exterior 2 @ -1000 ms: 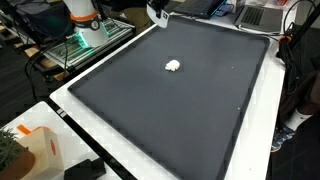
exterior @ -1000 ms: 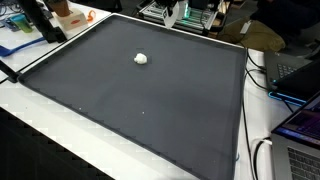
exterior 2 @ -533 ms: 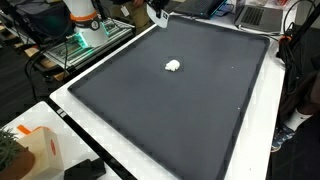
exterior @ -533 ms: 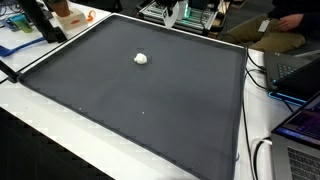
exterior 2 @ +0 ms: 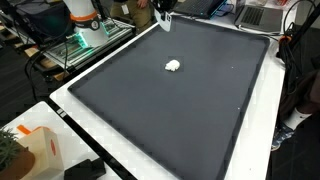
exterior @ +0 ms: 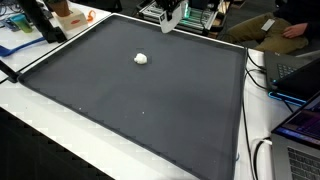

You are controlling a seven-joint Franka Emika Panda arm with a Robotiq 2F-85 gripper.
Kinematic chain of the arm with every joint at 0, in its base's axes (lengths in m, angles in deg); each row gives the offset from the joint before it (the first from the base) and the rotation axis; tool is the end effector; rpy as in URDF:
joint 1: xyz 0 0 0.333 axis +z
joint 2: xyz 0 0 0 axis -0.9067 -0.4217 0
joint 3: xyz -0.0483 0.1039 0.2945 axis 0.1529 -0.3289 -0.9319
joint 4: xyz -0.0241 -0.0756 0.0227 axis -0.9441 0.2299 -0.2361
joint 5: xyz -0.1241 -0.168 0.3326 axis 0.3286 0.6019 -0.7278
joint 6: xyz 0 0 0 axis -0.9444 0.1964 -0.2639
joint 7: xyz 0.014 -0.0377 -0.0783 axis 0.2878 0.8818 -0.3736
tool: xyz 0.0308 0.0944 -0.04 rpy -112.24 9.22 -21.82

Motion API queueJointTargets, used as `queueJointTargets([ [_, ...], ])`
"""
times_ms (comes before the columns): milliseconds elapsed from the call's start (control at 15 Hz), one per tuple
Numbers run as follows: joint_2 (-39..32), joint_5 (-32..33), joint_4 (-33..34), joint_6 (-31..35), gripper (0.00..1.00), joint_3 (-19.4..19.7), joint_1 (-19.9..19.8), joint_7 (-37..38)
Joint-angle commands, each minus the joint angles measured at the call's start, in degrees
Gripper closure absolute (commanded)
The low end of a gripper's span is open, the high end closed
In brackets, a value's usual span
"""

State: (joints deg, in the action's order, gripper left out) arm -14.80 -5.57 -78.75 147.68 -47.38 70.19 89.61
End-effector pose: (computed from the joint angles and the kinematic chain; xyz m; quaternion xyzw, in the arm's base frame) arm 0.4526 0.1017 0.3519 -0.9821 0.1646 0.0886 0.0228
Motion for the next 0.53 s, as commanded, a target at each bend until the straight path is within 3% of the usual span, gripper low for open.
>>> queueJointTargets([
  [0, 1.6, 6.1, -2.4, 2.9, 0.99, -2.2, -0.3, 14.4],
  [333, 2.5, 13.6, -3.8, 2.5, 0.99, -1.7, -1.6, 31.4],
  [400, 0.7, 12.0, -1.3, 1.3, 0.99, -1.7, -0.6, 26.6],
  [467, 0.7, 12.2, -1.5, 1.3, 0.96, -1.6, -0.7, 27.3],
])
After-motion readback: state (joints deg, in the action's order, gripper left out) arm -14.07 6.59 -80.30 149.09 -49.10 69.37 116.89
